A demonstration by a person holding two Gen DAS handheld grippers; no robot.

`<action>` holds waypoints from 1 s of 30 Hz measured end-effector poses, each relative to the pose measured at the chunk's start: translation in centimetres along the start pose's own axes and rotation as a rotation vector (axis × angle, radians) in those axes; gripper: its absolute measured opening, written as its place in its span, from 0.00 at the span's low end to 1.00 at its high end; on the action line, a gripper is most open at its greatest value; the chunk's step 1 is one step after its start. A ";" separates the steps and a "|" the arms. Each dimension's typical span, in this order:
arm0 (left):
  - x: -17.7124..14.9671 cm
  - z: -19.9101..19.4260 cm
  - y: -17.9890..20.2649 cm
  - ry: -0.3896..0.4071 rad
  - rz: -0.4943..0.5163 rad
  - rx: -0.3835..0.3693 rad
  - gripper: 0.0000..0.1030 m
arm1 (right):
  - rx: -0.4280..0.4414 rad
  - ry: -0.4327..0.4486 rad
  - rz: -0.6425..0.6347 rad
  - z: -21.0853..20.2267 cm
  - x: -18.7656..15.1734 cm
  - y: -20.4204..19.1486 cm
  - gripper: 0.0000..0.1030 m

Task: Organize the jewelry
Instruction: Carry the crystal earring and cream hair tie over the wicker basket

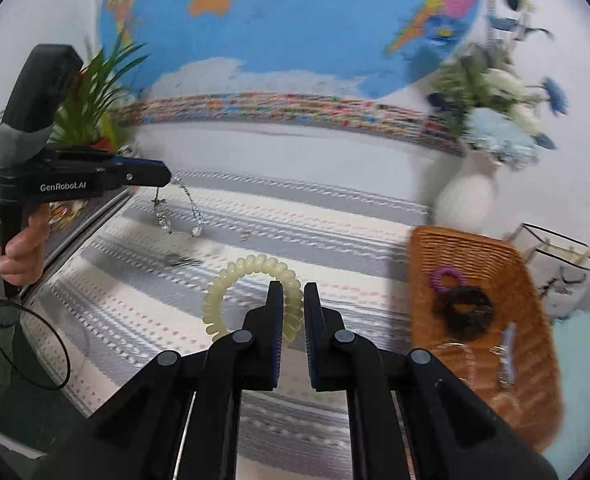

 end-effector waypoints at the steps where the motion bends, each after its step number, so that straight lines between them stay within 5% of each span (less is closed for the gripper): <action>1: 0.5 0.3 0.7 0.001 0.009 0.000 0.09 | -0.012 0.006 0.012 -0.5 0.0 0.8 0.11; 15: 7.9 7.0 15.0 0.013 0.198 -0.119 0.09 | -0.194 0.025 0.205 -4.8 -2.5 14.4 0.11; 30: 9.4 15.5 25.0 -0.093 0.279 -0.307 0.09 | -0.206 -0.103 0.350 -1.6 -7.1 21.8 0.11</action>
Point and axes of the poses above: each gripper's, at about its wrist camera, not at the fingertips, and z roughly the way its jaws point, y to its right, x to its top, the point moved 4 cm from there along z, roughly the way its jaws point, and after that the axes turned 4 degrees about z, right-handed, at the moved point
